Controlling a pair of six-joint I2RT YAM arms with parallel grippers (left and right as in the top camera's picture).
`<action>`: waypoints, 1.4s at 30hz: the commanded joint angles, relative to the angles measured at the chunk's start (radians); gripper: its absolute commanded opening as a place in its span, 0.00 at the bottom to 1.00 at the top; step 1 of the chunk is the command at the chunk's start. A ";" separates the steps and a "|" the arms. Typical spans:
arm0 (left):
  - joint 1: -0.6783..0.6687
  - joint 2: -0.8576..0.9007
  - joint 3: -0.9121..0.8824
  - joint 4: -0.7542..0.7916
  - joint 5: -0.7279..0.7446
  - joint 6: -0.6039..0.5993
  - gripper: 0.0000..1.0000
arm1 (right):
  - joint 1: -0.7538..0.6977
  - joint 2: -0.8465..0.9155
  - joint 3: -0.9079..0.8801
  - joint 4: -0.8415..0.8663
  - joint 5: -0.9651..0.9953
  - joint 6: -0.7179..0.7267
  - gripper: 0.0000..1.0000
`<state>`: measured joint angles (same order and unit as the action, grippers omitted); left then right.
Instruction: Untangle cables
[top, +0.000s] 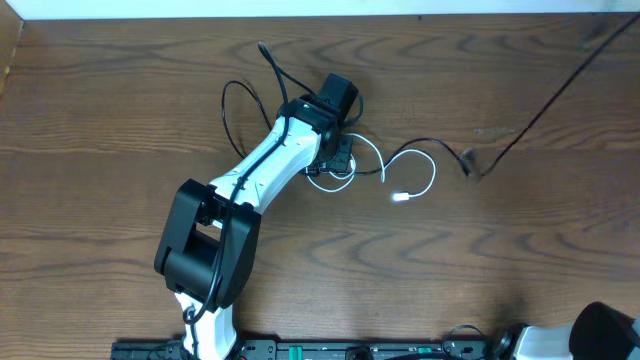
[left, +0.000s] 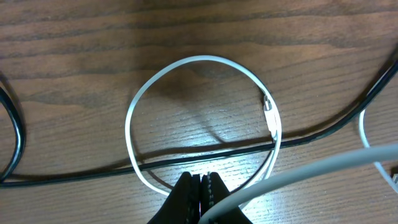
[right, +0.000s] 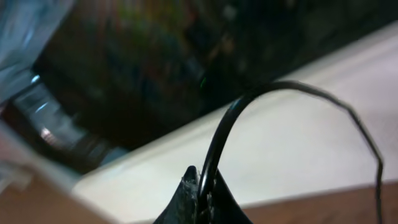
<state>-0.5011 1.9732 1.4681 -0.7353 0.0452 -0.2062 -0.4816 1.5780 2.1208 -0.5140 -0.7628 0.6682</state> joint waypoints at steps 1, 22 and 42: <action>0.003 -0.013 0.008 -0.005 -0.020 -0.002 0.07 | -0.080 0.045 0.097 -0.003 0.084 -0.019 0.01; 0.003 -0.013 0.008 0.012 -0.020 -0.002 0.07 | -0.177 0.509 0.106 0.028 0.556 -0.132 0.01; 0.002 -0.013 0.008 0.053 -0.020 -0.021 0.07 | -0.119 0.774 0.106 -0.179 0.632 -0.276 0.99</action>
<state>-0.5011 1.9732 1.4681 -0.6807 0.0452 -0.2138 -0.6304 2.3978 2.2150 -0.6865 -0.1497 0.4530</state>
